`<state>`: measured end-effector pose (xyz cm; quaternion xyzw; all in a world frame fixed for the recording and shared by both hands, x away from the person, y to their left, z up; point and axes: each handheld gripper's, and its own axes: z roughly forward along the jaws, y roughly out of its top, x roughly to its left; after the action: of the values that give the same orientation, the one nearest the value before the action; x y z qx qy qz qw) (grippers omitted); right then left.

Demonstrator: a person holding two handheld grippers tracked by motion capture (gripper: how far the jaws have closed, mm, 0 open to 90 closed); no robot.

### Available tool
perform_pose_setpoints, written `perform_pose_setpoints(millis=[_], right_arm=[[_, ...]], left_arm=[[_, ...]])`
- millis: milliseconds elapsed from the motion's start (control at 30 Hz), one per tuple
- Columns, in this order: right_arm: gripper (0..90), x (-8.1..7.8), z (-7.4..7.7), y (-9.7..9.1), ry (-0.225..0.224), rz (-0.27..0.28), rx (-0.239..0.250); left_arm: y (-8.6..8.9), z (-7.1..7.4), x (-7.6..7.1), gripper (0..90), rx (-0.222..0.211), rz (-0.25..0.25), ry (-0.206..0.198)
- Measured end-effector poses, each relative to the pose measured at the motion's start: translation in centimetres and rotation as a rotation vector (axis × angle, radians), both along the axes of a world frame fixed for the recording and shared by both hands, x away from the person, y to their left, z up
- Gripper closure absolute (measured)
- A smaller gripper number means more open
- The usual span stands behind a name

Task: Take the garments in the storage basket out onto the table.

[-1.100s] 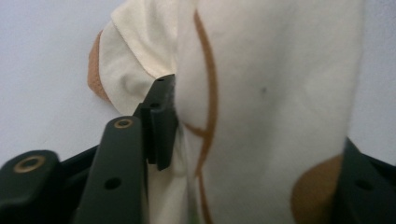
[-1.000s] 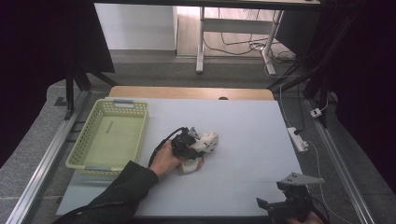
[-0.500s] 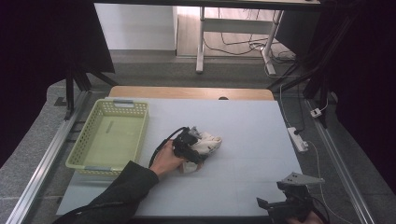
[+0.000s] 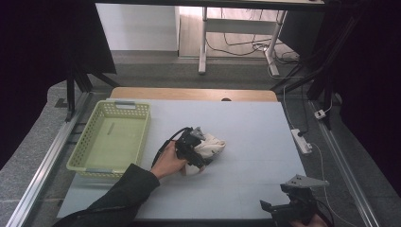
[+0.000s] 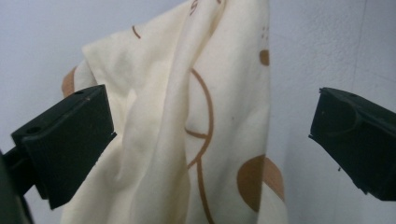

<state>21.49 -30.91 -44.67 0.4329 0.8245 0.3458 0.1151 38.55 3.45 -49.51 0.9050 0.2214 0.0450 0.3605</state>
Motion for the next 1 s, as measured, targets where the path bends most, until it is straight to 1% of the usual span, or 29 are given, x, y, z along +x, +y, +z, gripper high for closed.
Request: perform_pose_setpoints(millis=[233,400,600,700,767,867,933,1000], right_arm=[[2.4,0.0,0.0,0.0,-0.001,0.001,0.003],[2.4,0.0,0.0,0.0,-0.001,0.000,0.003],[2.4,0.0,0.0,0.0,-0.001,-0.002,0.005],[2.4,0.0,0.0,0.0,-0.002,0.000,0.003],[2.4,0.0,0.0,-0.1,-0.003,-0.002,0.003],[2.4,-0.1,0.0,-0.1,-0.002,-0.004,0.005],[2.4,0.0,0.0,-0.1,-0.002,-0.003,0.003],[2.4,-0.1,0.0,0.0,0.000,-0.004,-0.005]], left_arm=[[0.8,0.9,-0.4,0.0,-0.063,0.002,0.027],[1.5,1.6,-0.9,0.0,-0.091,-0.007,0.037],[2.6,2.6,-2.1,0.0,-0.120,-0.013,0.046],[3.9,3.5,-3.2,0.0,-0.149,-0.013,0.047],[5.0,4.0,-4.1,0.0,-0.176,-0.003,0.049],[7.2,4.4,-5.9,0.0,-0.215,0.016,0.058],[8.8,4.6,-7.1,0.0,-0.222,0.035,0.049],[10.3,4.7,-8.3,0.0,-0.241,0.060,0.051]])
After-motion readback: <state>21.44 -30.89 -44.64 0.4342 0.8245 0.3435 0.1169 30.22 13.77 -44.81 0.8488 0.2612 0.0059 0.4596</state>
